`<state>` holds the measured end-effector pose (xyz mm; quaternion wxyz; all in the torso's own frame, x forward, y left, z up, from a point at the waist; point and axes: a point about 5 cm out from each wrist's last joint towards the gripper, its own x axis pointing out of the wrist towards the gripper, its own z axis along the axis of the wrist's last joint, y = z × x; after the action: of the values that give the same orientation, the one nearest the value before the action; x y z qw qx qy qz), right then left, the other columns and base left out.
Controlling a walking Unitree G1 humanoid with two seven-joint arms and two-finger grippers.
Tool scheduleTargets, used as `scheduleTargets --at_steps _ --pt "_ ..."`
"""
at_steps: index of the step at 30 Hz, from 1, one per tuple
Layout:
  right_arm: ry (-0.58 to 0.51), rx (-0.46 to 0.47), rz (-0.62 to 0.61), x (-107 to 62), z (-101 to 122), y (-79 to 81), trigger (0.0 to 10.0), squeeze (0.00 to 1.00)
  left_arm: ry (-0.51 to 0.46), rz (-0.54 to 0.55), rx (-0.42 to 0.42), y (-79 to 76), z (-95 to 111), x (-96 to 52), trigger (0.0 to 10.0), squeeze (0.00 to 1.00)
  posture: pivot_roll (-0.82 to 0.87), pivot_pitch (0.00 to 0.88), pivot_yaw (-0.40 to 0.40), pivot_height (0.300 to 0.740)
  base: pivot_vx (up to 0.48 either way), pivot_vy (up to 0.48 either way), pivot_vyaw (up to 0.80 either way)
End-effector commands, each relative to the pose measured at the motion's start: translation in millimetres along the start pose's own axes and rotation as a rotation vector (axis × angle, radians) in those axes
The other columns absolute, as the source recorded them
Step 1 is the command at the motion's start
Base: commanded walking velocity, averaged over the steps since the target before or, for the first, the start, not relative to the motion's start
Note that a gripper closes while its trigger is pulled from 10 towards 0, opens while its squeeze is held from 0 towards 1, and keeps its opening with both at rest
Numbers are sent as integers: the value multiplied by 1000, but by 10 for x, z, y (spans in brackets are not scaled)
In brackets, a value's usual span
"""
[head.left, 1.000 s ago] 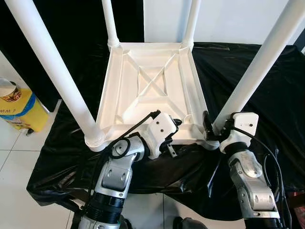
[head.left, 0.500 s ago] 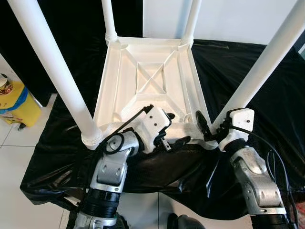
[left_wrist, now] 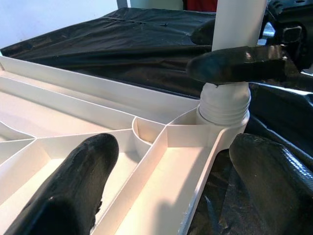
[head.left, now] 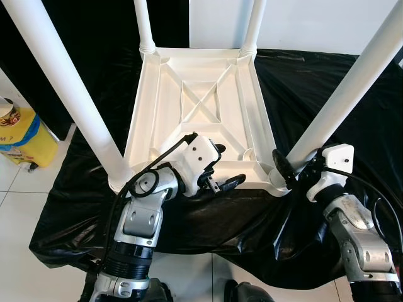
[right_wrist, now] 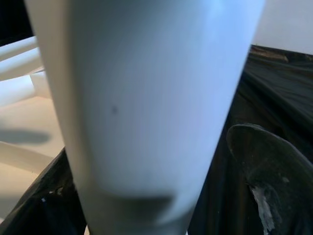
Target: Building children table
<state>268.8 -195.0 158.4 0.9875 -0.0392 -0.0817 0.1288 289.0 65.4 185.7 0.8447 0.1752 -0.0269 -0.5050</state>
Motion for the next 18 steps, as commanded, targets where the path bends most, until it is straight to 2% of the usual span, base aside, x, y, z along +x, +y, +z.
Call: scheduleTargets --at_steps 1,3,4,7,8,9,10,17,18 --pt "18 -4 7 -48 -48 -1 10000 0 14 145 3 41 -50 5 10000 0 -29 145 -60 740 0 0 0" --pt "18 -4 7 -48 -48 -1 10000 0 14 145 3 41 -50 5 10000 0 -29 145 -60 740 0 0 0" --pt "27 -4 58 -33 -68 28 10000 0 16 152 2 36 -58 0 10000 0 -17 119 -73 740 0 0 0" --pt "27 -4 58 -33 -68 28 10000 0 16 152 2 36 -58 0 10000 0 -17 119 -73 740 0 0 0" --pt "30 -8 106 -7 -77 43 2863 0 12 159 -2 30 -55 0 10000 0 -8 103 -78 740 0 0 0" --pt "30 -8 106 -7 -77 43 2863 0 12 159 -2 30 -55 0 10000 0 -8 103 -78 740 0 0 0" --pt "33 -6 143 21 -88 50 0 0 6 163 -6 19 -48 2 10000 0 1 94 -86 740 0 0 0" --pt "40 2 180 45 -109 58 0 0 2 164 -6 3 -44 5 10000 0 8 95 -93 740 0 0 0" --pt "46 5 187 44 -120 66 1765 0 3 164 -5 -1 -45 -2 10000 0 10 95 -96 740 0 0 0"
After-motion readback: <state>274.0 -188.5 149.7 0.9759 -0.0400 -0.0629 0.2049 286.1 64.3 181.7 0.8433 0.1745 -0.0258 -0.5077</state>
